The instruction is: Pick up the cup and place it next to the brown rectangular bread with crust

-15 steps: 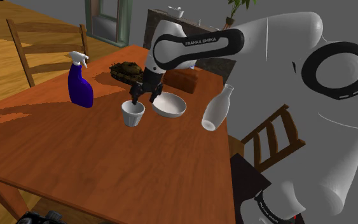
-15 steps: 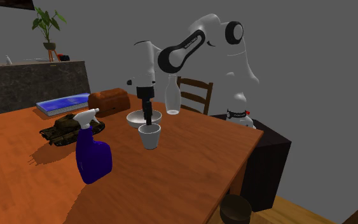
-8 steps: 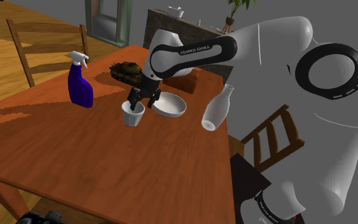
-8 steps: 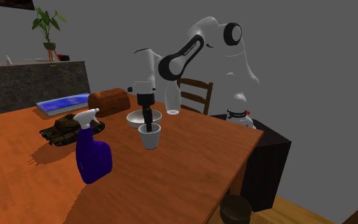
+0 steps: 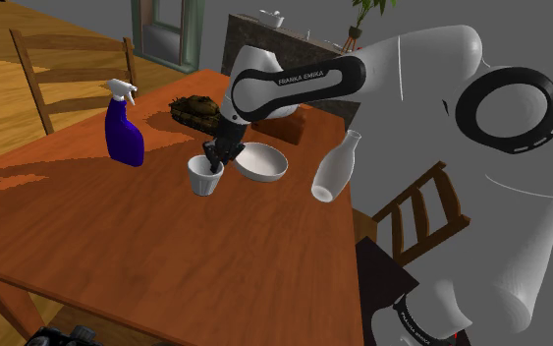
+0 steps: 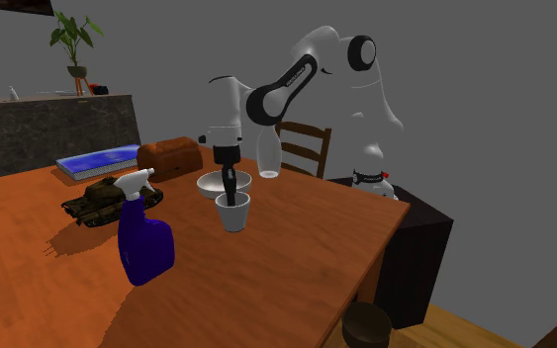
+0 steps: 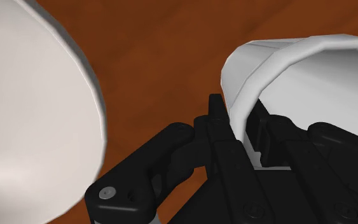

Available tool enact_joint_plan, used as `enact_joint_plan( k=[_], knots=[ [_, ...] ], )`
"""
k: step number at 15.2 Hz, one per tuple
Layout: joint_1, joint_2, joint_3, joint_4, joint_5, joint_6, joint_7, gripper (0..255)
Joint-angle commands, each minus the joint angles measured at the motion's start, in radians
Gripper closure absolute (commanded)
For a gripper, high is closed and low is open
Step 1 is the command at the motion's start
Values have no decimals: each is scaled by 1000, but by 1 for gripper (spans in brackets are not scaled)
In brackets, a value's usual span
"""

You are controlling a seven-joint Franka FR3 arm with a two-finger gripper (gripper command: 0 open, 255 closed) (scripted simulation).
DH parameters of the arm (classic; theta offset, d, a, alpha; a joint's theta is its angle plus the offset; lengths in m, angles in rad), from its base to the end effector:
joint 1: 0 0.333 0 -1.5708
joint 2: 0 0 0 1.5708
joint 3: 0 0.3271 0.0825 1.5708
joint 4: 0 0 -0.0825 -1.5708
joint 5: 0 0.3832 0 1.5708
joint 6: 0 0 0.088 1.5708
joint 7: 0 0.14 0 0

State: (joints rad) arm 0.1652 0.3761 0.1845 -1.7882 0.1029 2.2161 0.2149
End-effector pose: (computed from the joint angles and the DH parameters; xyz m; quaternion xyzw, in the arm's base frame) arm 0.6170 0.2229 0.3302 -0.9963 -0.0302 -0.0061 0.0803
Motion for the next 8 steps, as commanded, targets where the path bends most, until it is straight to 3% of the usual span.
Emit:
enact_joint_plan(
  k=[1, 8],
  knots=[
    [0, 0, 0, 0, 0, 0, 0, 255],
    [0, -6, 0, 5, 0, -11, 1, 255]
  ],
)
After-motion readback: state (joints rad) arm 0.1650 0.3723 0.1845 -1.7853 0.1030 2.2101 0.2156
